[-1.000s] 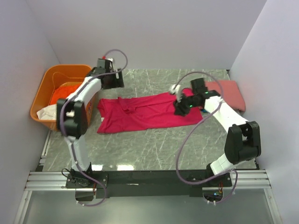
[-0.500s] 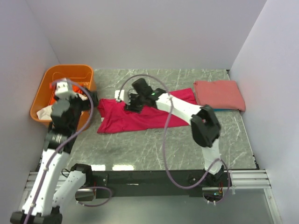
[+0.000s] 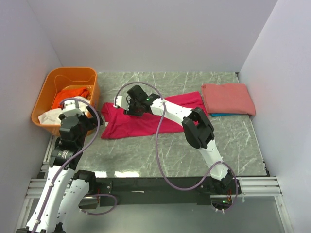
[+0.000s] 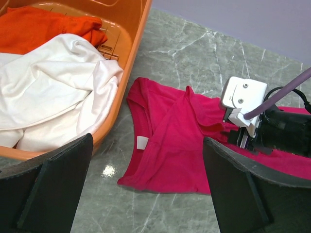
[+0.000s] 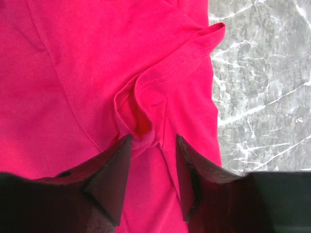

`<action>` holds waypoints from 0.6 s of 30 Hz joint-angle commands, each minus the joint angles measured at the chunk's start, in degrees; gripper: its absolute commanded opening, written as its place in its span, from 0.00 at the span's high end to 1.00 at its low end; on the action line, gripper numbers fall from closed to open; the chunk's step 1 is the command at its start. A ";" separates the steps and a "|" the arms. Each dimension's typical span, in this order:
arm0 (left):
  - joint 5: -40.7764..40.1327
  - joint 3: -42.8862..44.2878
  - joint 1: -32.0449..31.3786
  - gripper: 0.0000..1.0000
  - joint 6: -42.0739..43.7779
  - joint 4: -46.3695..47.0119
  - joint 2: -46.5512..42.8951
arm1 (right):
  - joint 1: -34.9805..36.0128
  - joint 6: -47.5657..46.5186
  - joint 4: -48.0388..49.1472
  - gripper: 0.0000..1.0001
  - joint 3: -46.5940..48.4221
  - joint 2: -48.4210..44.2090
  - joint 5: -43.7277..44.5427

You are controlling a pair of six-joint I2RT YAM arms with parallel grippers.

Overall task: Fold and stack the t-shirts
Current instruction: Fold the tshirt

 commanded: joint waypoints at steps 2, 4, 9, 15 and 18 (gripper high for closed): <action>-0.85 1.21 0.16 0.00 1.04 2.17 -0.52 | 0.11 1.00 -0.57 0.62 2.89 1.20 1.08; -0.95 1.20 0.16 0.01 1.04 2.08 -0.52 | 0.02 1.53 -0.40 0.74 2.37 0.94 0.82; -0.59 1.29 0.16 0.01 1.04 2.17 0.09 | -0.95 3.99 1.10 0.90 0.61 -1.26 1.96; -0.59 1.29 0.16 0.00 0.86 2.17 0.27 | -3.14 7.33 2.07 1.00 -2.03 -3.11 3.10; -0.50 1.38 0.16 0.00 0.95 2.08 0.53 | -3.76 8.83 1.45 1.00 -2.29 -3.37 3.45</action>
